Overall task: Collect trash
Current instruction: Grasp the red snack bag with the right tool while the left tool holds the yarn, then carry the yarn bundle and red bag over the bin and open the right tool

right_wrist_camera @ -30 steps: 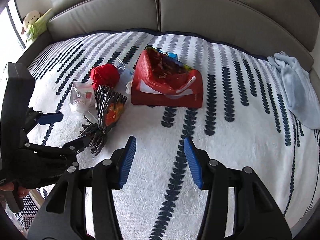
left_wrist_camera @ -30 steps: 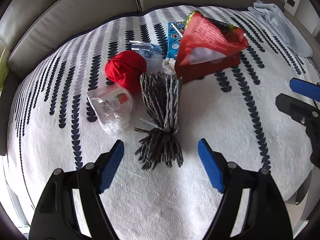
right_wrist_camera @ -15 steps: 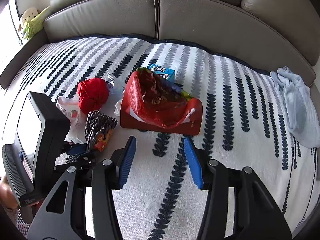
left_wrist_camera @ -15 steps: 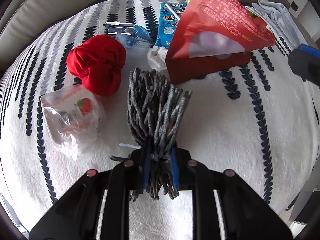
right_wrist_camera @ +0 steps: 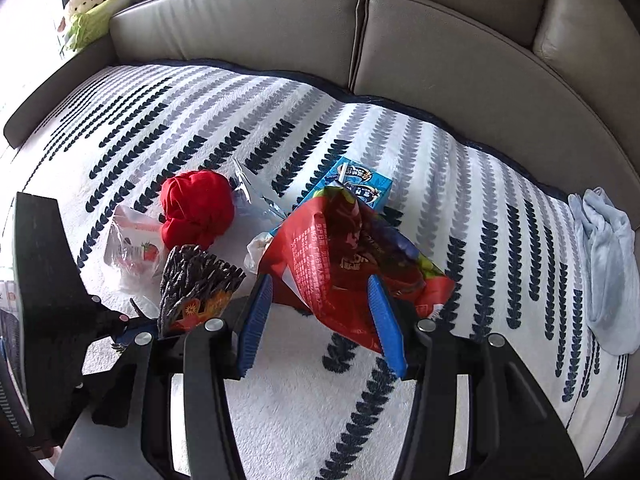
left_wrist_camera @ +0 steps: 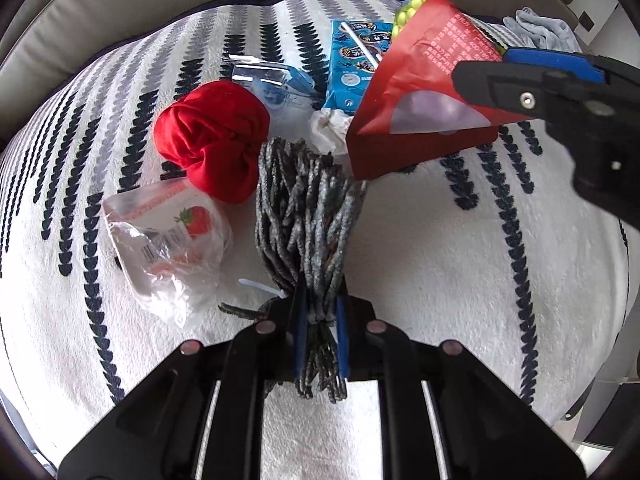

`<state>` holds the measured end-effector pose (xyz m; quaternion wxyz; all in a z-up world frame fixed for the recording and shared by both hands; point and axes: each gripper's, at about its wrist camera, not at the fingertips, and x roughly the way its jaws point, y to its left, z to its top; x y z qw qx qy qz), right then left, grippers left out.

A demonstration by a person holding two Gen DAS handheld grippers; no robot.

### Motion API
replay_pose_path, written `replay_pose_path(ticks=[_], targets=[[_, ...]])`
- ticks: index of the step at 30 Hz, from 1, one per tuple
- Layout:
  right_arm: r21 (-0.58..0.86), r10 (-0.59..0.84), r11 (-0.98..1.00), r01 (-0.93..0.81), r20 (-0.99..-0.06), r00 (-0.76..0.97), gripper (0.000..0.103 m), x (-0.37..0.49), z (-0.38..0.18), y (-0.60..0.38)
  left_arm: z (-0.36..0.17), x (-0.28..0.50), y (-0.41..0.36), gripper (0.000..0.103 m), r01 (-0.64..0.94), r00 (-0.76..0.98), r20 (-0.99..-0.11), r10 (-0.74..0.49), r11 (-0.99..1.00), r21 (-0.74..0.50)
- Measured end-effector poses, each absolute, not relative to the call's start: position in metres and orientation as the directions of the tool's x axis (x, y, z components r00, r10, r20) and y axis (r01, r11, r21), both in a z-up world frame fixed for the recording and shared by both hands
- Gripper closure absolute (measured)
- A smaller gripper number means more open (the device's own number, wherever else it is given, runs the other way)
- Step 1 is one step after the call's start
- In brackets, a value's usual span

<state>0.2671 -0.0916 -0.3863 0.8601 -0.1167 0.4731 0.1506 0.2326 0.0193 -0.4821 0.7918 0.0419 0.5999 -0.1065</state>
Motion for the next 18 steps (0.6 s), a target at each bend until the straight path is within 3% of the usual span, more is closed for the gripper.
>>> replay_pose_path(ticks=[3, 5, 10, 18], targets=[[-0.063, 0.145, 0.921, -0.384, -0.860, 0.489, 0.063, 0.271, -0.394, -0.085, -0.479, 0.233, 0.023, 0.090, 0.213, 0.263, -0.958, -0.114, 0.975, -0.058], [-0.056, 0.149, 0.917, -0.395, -0.871, 0.469, 0.086, 0.272, -0.398, -0.083, -0.476, 0.235, 0.025, 0.090, 0.208, 0.266, -0.957, -0.113, 0.976, -0.058], [-0.037, 0.166, 0.916, -0.399, -0.872, 0.461, 0.092, 0.266, -0.398, -0.087, -0.472, 0.241, 0.028, 0.090, 0.199, 0.277, -0.953, -0.121, 0.978, -0.067], [-0.013, 0.172, 0.935, -0.354, -0.856, 0.487, 0.094, 0.249, -0.380, -0.109, -0.455, 0.240, 0.015, 0.090, 0.225, 0.296, -0.946, -0.129, 0.972, -0.062]])
